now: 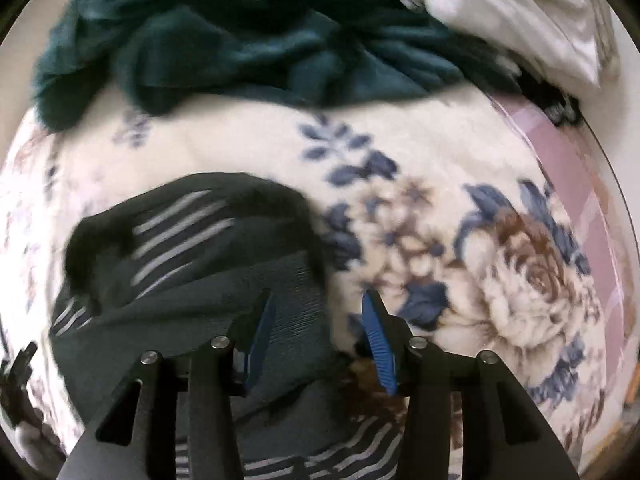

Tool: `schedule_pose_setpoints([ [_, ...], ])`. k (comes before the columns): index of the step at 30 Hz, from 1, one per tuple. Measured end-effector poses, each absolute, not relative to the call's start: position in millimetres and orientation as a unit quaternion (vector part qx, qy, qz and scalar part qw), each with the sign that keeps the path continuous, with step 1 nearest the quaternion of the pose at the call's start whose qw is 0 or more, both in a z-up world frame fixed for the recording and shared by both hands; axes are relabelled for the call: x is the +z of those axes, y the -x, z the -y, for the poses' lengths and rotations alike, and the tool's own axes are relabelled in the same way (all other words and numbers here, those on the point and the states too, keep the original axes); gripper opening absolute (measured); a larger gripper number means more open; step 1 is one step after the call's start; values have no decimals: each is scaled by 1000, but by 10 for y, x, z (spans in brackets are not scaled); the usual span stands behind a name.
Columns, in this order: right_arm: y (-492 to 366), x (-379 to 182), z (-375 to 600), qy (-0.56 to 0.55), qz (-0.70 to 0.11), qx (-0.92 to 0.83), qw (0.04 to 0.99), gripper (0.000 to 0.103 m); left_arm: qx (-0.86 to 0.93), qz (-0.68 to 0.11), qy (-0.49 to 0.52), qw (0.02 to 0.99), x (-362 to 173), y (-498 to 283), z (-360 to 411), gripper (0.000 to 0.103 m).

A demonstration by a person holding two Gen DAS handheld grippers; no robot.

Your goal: Fold small clothes

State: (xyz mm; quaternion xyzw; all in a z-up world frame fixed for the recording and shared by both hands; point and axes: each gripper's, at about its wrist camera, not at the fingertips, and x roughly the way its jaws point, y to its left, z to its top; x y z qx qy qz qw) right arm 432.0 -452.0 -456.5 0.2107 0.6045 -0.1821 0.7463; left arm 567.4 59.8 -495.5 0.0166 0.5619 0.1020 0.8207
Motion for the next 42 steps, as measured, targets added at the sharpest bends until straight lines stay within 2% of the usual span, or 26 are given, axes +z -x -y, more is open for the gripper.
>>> schedule_pose_setpoints([
  [3,-4352,-4718,4228,-184,-628,-112,747,47,115,-610,-17,784,-5362,-5713,-644,90],
  [5,-4373,-4973,4003,-125,-670,-114,723,47,113,-630,28,768,-5552,-5763,-787,92],
  [6,-4375,-5171,3966,-81,-701,-145,694,47,109,-633,46,765,-5570,-5765,-833,92],
  [9,-4320,-5216,4026,-117,-696,-160,690,52,102,-619,22,779,-5338,-5718,-775,91],
  [10,-4300,-5154,4038,-124,-692,-163,692,61,98,-605,8,791,-5190,-5658,-717,91],
  [11,-4268,-5076,4043,-130,-687,-163,696,82,89,-590,-6,802,-5028,-5569,-634,92],
  [13,-4194,-4903,4058,-132,-677,-168,704,103,79,-563,-24,822,-4769,-5373,-485,96],
  [14,-4173,-4805,4058,-128,-672,-166,711,103,75,-546,-35,834,-4602,-5211,-374,103],
  [17,-4092,-4586,4047,-120,-667,-141,722,103,71,-530,-37,844,-4307,-4920,-121,103],
  [22,-3917,-4211,4154,-123,-664,-79,734,103,44,-560,-31,827,-4132,-4135,662,103],
  [26,-3569,-4096,4365,-131,-693,-4,709,103,27,-634,-10,773,-4345,-3158,1497,103],
  [30,-3172,-4068,4762,-93,-725,56,680,103,-5,-710,-2,705,-4748,-2379,2394,103],
  [34,-2929,-4102,5244,-84,-746,90,654,103,-37,-734,-7,679,-5121,-1979,3195,103],
  [37,-2864,-4238,5531,-79,-752,100,647,103,-73,-742,-70,662,-5451,-1812,3747,103],
  [38,-2865,-4310,5631,-81,-753,104,645,103,-84,-743,-95,657,-5581,-1763,3917,97],
  [39,-2887,-4366,5693,-86,-753,107,643,103,-90,-741,-103,658,-5655,-1735,4012,75],
  [40,-2938,-4452,5773,-101,-753,113,641,103,-92,-733,-104,666,-5697,-1734,4060,62],
  [41,-2987,-4508,5814,-110,-751,117,641,103,-90,-718,-100,683,-5683,-1751,4059,39],
  [42,-3107,-4586,5873,-124,-745,124,643,103,-88,-707,-95,695,-5654,-1769,4043,11],
])
